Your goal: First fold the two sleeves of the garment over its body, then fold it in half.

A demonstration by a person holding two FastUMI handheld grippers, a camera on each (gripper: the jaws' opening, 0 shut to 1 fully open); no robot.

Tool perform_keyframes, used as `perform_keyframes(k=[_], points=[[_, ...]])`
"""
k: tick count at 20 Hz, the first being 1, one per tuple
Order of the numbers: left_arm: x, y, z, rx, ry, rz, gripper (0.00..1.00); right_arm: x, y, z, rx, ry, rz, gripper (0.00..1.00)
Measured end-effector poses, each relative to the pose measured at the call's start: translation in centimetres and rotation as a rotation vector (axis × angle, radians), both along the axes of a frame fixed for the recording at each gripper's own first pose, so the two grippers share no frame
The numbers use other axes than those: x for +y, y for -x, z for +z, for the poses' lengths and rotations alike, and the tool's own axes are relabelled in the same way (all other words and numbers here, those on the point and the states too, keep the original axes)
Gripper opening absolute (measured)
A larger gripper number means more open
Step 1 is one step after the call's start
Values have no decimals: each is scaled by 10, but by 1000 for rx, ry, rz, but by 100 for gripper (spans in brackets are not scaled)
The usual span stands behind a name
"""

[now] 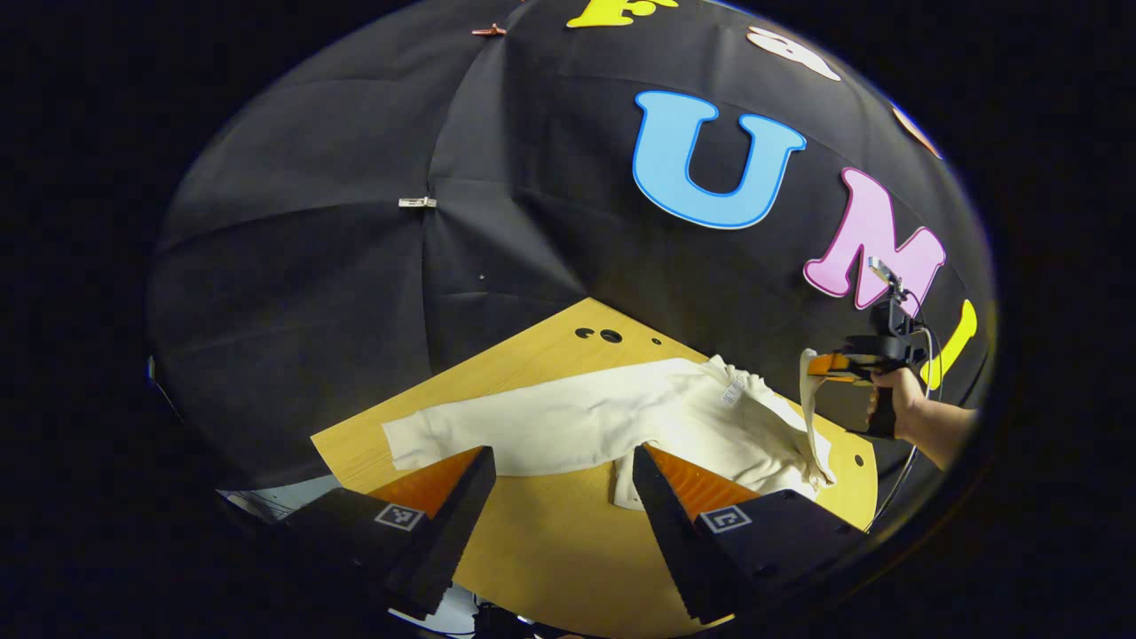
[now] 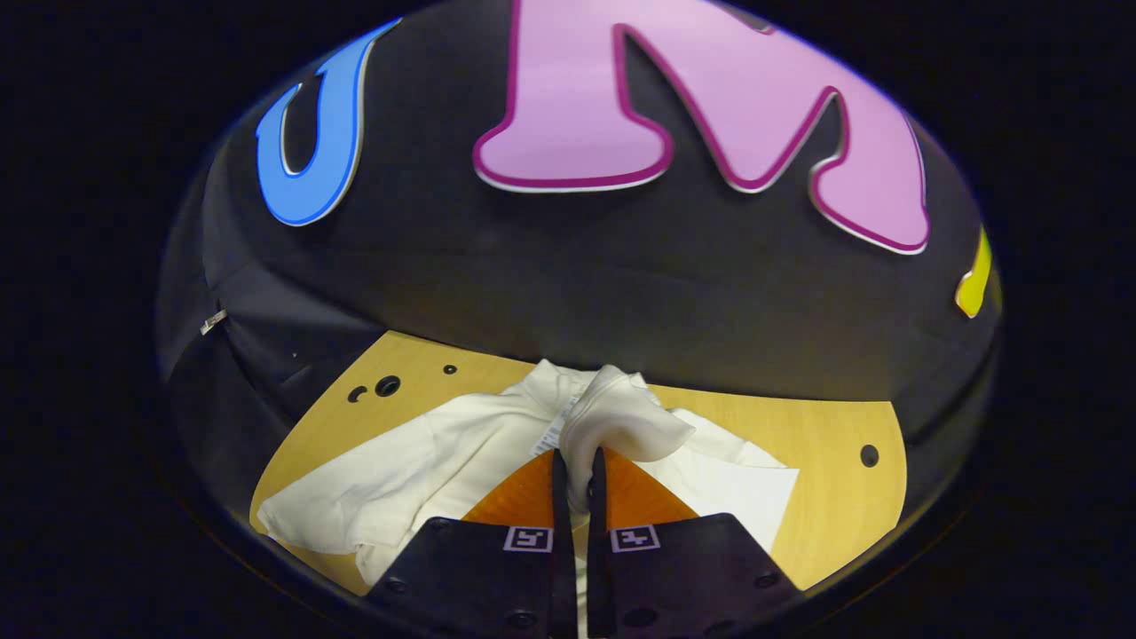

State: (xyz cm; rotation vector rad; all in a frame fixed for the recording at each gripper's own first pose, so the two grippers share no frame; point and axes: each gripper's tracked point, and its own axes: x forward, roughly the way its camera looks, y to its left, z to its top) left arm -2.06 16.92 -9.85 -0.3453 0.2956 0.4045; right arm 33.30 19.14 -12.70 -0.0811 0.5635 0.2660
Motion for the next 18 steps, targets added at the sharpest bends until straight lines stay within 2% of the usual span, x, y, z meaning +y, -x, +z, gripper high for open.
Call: perform_keyframes(k=[7, 9, 11, 13, 15, 16, 17, 18], points=[[8, 18, -8, 41, 11, 39, 96, 101, -9, -53, 58, -37, 77, 10], [7, 18, -16, 54, 13, 46, 100, 122, -10, -71, 88, -50, 88, 15], [7, 18, -21, 62, 13, 62, 97, 136, -9, -79, 102, -70, 107, 19], [13, 14, -30, 72, 25, 76, 100, 151, -10, -82, 76, -73, 136, 34], [16, 11, -38, 68, 53, 91, 97, 166, -3, -88, 75, -79, 186, 31], [17, 8, -42, 62, 56, 98, 96, 168, 7, -90, 91, -72, 208, 42], [22, 5, -48, 66, 56, 106, 97, 167, 15, -87, 92, -74, 231, 43], [27, 3, -53, 70, 55, 116, 100, 164, 18, -83, 78, -74, 244, 53]])
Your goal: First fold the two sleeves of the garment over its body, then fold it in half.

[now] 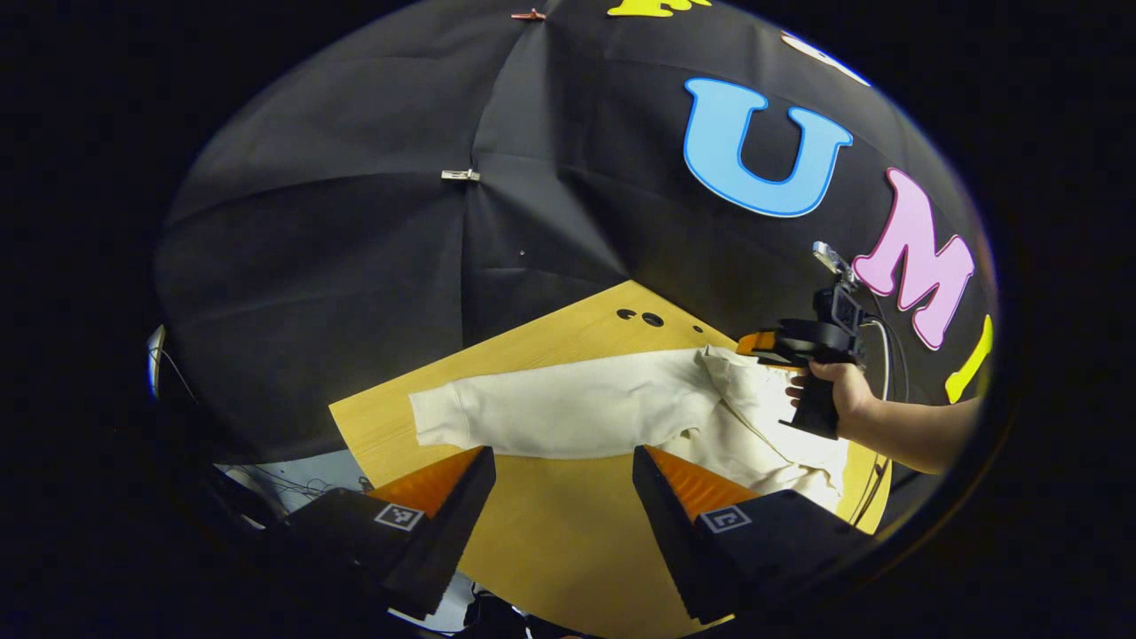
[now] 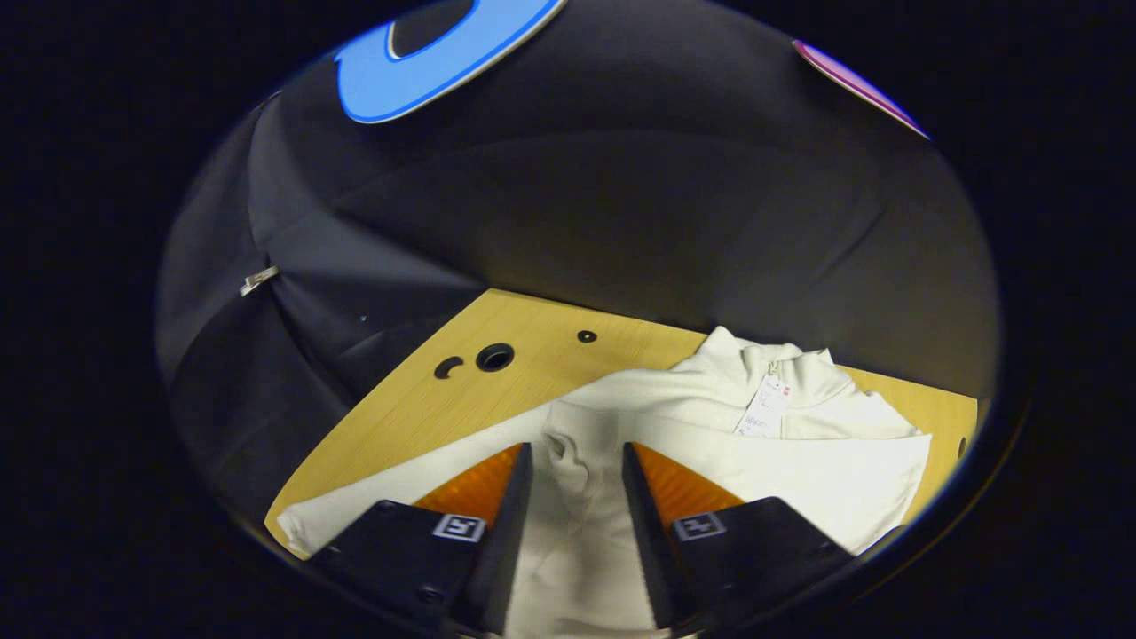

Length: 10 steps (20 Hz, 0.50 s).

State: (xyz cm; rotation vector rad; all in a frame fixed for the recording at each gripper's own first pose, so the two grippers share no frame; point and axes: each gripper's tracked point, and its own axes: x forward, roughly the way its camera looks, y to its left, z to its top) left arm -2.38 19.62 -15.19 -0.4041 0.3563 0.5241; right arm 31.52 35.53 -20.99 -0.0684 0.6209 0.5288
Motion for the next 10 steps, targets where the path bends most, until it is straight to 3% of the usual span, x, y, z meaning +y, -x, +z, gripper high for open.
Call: perform_keyframes(k=[2, 5, 10], points=[[15, -8, -8, -3, -5, 27, 97, -25, 9, 7, -24, 17, -6, 99], [49, -15, -18, -1, -21, 81, 97, -80, 13, 28, -70, 37, -60, 96], [106, -26, -56, 116, -68, 134, 97, -202, 14, 48, -62, 53, -265, 97]])
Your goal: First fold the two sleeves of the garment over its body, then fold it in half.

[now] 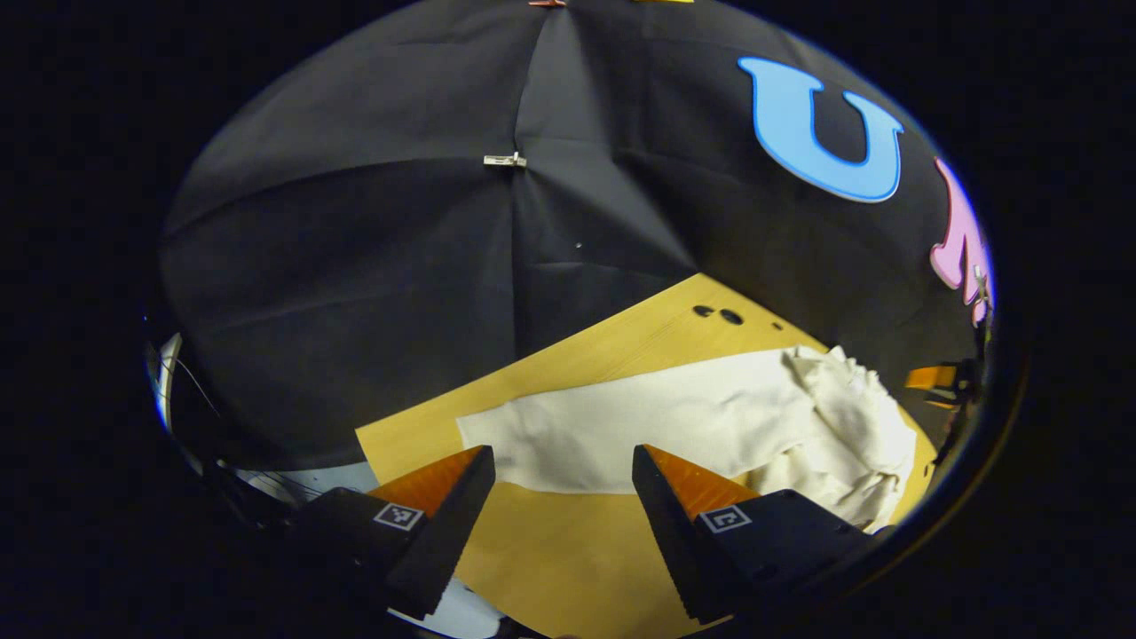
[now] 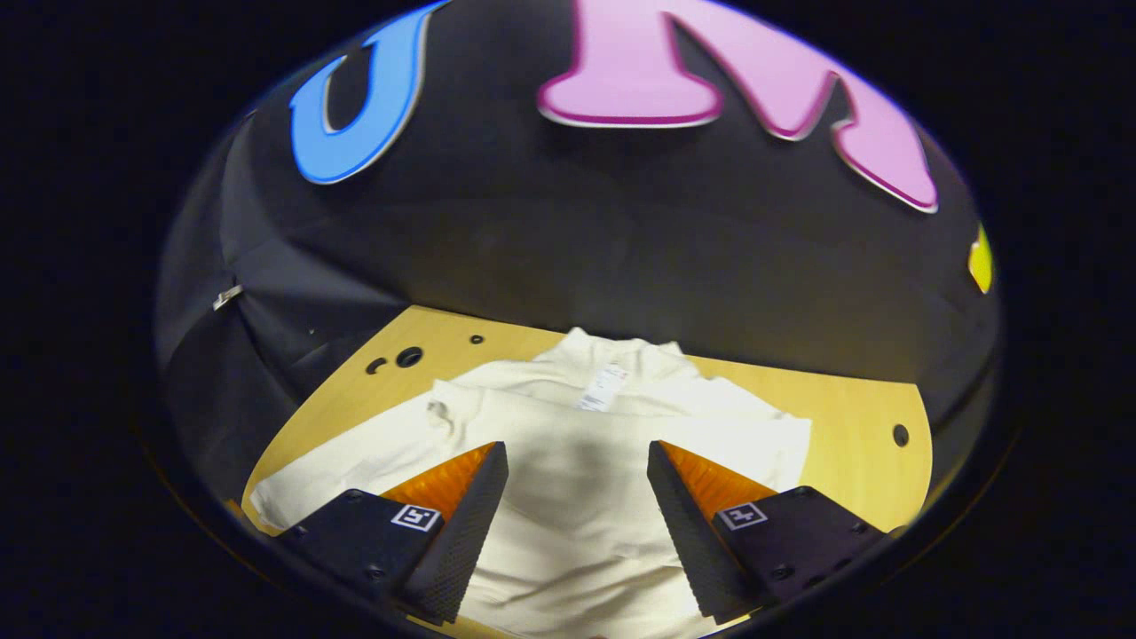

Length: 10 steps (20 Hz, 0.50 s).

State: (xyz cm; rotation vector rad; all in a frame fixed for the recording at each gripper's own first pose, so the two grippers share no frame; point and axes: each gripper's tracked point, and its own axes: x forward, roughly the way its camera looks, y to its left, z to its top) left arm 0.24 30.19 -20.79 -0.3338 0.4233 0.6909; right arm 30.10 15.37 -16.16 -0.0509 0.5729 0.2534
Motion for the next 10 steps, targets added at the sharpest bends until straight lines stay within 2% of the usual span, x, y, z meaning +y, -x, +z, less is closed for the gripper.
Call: perform_keyframes(k=[2, 5, 7, 10], points=[[12, -6, -16, 30, 5, 3, 97, -52, 2, 10, -13, 14, -74, 96], [22, -23, -38, 53, 4, -54, 97, -120, 18, 15, -3, 23, -163, 97], [33, -25, -51, 95, -30, -45, 97, -172, 33, 15, 10, 44, -227, 97], [42, -28, -56, 98, -22, -16, 97, -238, 64, 17, 21, 67, -319, 97]])
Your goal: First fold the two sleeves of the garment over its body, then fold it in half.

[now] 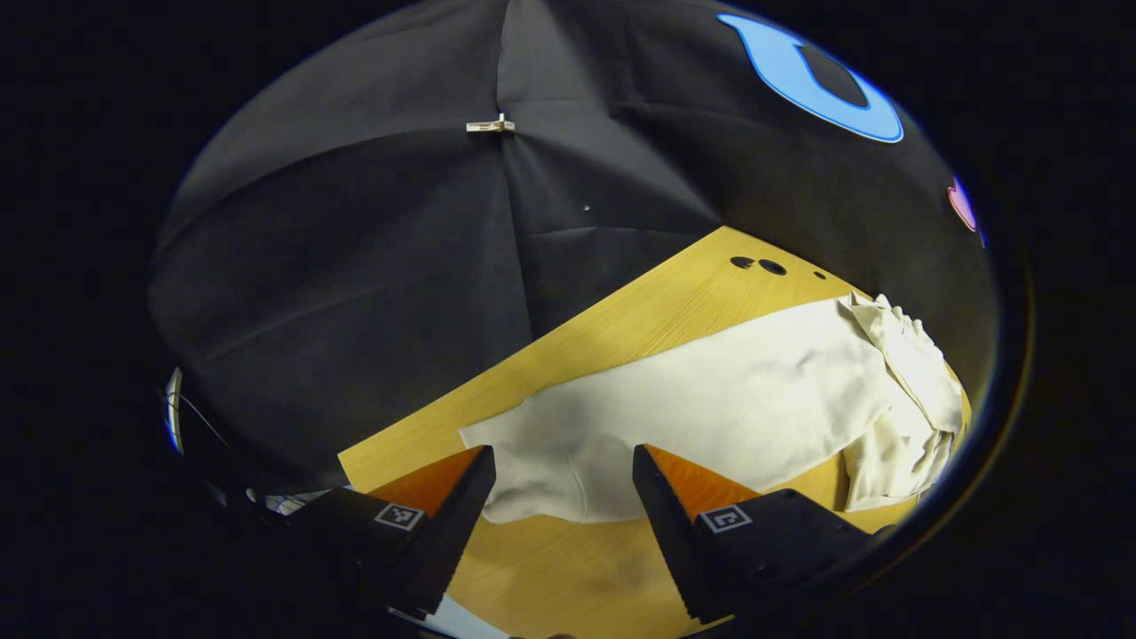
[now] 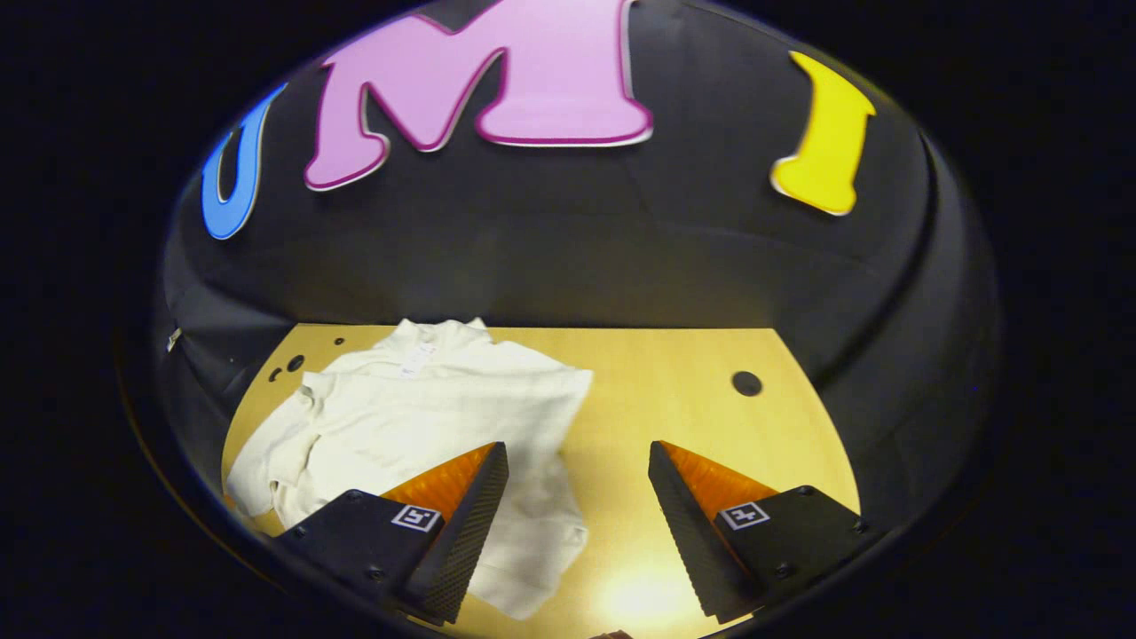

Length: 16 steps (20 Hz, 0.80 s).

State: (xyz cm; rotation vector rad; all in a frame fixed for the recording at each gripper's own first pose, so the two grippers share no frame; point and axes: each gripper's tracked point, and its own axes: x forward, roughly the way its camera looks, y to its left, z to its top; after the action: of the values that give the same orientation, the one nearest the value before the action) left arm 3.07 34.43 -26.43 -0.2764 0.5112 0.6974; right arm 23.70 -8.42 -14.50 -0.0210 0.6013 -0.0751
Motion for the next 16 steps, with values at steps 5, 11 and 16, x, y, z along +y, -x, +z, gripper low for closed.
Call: perform_keyframes(k=[5, 11, 16], points=[[19, -1, -26, 42, 46, 57, 96, -63, 47, 1, 6, -30, -117, 98], [15, -9, -31, 87, 45, 29, 100, -84, 87, -24, 60, -35, -155, 98], [0, -24, -28, 102, 46, -55, 51, -60, 98, -21, 54, -51, -83, 99]])
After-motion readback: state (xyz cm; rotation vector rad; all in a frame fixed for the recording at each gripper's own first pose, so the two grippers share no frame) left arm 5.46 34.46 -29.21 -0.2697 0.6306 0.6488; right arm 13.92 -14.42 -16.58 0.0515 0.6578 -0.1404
